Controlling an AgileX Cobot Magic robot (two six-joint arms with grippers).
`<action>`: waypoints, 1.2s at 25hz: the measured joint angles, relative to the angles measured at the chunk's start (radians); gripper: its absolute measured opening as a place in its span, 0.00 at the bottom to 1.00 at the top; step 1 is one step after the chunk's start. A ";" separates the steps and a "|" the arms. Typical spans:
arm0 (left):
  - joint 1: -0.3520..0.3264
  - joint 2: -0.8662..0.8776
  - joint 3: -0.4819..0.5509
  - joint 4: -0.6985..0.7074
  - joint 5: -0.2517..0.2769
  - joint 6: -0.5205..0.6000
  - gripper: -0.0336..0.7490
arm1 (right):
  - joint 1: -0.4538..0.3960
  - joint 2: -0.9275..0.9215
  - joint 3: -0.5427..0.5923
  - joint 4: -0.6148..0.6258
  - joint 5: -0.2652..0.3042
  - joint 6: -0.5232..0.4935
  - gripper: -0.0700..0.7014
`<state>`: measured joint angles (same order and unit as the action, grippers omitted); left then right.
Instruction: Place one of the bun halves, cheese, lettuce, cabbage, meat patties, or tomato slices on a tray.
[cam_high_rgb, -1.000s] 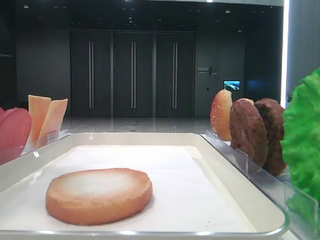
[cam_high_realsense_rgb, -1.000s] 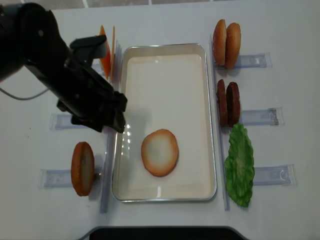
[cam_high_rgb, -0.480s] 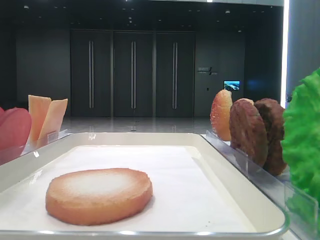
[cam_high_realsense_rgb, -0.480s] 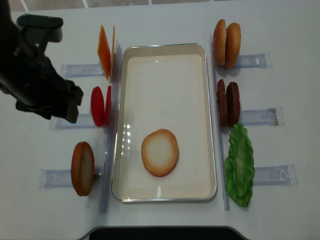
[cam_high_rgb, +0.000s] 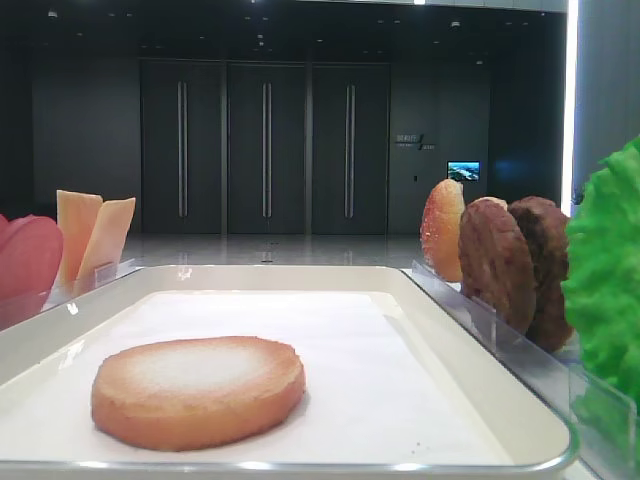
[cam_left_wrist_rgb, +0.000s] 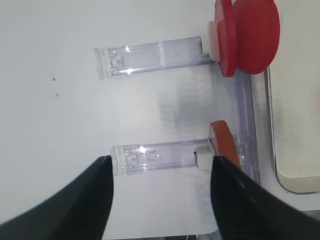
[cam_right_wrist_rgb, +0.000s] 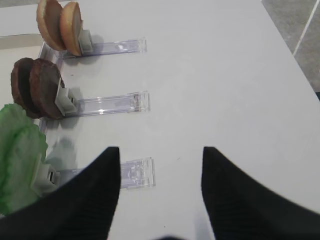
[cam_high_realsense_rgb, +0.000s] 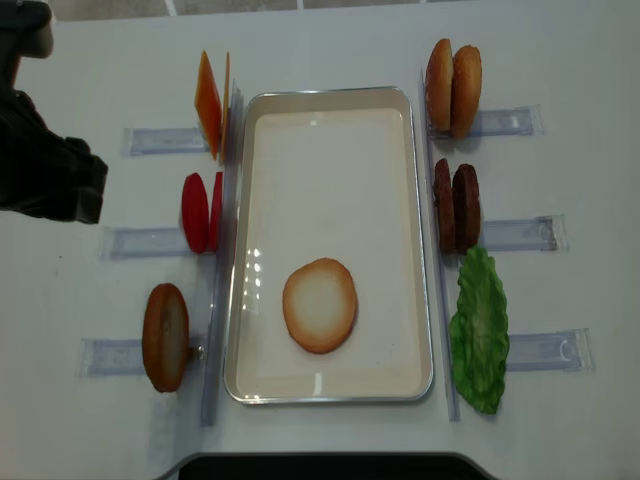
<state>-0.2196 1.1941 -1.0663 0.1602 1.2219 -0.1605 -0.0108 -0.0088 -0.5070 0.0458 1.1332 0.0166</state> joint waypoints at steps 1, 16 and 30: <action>0.010 -0.005 0.000 0.002 0.000 0.004 0.65 | 0.000 0.000 0.000 0.000 0.000 0.000 0.55; 0.213 -0.111 0.023 -0.025 0.007 0.093 0.65 | 0.000 0.000 0.000 0.000 0.000 0.000 0.55; 0.213 -0.697 0.365 -0.077 0.021 0.096 0.65 | 0.000 0.000 0.000 0.000 0.000 0.000 0.55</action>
<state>-0.0065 0.4967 -0.7008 0.0831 1.2427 -0.0650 -0.0108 -0.0088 -0.5070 0.0458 1.1332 0.0166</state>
